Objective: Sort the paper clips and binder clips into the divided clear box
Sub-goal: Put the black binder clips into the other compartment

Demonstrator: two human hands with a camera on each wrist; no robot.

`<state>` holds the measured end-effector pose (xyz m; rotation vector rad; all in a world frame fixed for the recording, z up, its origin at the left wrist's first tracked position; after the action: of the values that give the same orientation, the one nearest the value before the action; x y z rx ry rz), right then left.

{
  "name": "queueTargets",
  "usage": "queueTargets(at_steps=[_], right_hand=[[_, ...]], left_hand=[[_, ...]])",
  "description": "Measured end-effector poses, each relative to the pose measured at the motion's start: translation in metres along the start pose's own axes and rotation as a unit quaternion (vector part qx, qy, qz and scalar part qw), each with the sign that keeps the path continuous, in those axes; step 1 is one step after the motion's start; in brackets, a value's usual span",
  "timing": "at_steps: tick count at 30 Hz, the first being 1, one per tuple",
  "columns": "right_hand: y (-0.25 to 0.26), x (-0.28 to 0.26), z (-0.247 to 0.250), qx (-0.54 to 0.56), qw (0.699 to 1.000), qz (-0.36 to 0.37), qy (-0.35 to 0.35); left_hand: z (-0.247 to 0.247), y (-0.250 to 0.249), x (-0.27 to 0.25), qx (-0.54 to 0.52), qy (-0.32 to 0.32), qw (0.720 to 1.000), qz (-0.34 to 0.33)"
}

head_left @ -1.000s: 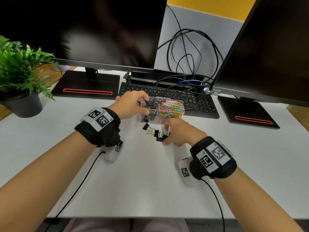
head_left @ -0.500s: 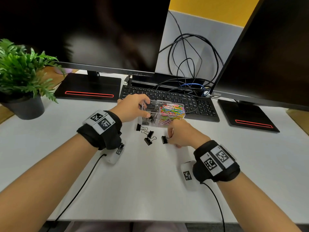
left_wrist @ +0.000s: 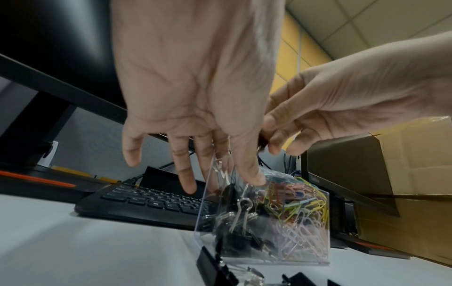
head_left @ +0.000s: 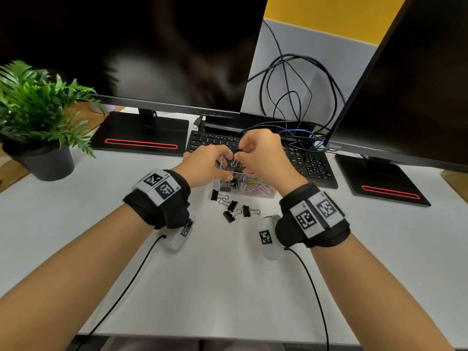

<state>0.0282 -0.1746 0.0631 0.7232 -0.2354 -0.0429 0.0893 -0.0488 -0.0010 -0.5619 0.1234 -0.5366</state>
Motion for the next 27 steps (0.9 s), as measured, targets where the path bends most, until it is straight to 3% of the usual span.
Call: queueTargets(at_steps=[6, 9, 11, 14, 21, 27], right_hand=[[-0.001, -0.004, 0.001, -0.028, 0.999, -0.003, -0.016], [0.001, -0.023, -0.010, -0.104, 0.987, 0.028, 0.119], [-0.003, -0.037, -0.028, -0.178, 0.957, 0.064, 0.221], [-0.016, -0.051, -0.051, -0.229, 0.920, 0.098, 0.303], [-0.022, -0.057, -0.072, -0.285, 0.887, 0.122, 0.342], [-0.033, -0.049, -0.068, -0.256, 0.906, 0.098, 0.322]], left_hand=[[0.000, 0.001, 0.001, 0.004, 0.001, 1.000, -0.001], [0.000, 0.002, 0.000, -0.011, -0.008, 1.000, -0.008], [0.001, 0.003, -0.001, -0.026, -0.009, 1.000, -0.009], [-0.002, 0.005, 0.000, -0.049, -0.002, 0.999, -0.006], [-0.003, 0.012, -0.002, -0.086, 0.002, 0.996, 0.008], [0.001, 0.017, -0.005, -0.143, 0.007, 0.990, -0.008]])
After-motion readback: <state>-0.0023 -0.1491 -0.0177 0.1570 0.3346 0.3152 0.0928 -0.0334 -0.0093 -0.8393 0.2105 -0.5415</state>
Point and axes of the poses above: each hand's wrist, its own x-axis towards the middle knuckle, its own z-axis out of the back of the hand, y = z × x, the point moved 4 cm from there along x, towards the middle knuckle, and after that the axes turned 2 degrees about x, right-handed, at the moved point
